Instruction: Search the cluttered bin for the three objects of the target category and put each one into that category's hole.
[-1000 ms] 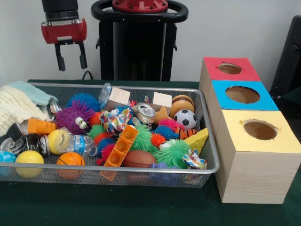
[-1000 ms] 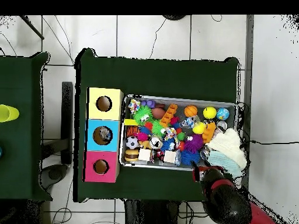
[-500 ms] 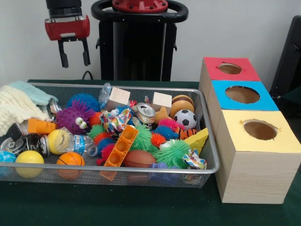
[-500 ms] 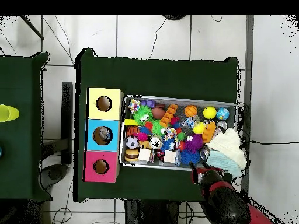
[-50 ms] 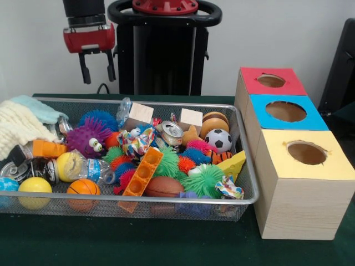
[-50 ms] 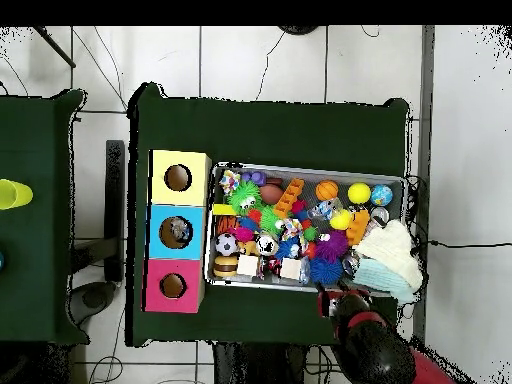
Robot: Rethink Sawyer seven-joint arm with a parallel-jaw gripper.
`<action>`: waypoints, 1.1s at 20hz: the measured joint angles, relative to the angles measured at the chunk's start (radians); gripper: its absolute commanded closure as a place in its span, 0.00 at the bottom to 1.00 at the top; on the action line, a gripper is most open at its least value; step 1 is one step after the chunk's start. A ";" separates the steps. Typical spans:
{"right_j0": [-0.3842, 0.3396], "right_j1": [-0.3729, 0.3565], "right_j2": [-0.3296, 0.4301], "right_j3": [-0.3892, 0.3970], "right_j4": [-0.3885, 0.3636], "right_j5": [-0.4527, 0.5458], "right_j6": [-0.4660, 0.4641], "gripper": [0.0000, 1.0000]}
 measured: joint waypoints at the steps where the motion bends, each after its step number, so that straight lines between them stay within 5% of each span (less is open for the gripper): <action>1: 0.005 0.006 -0.003 0.000 0.000 -0.008 0.000 0.00; 9: 0.094 0.093 -0.054 -0.001 0.001 -0.128 0.000 0.00; 22: 0.154 0.118 -0.110 -0.001 0.013 -0.156 0.000 0.00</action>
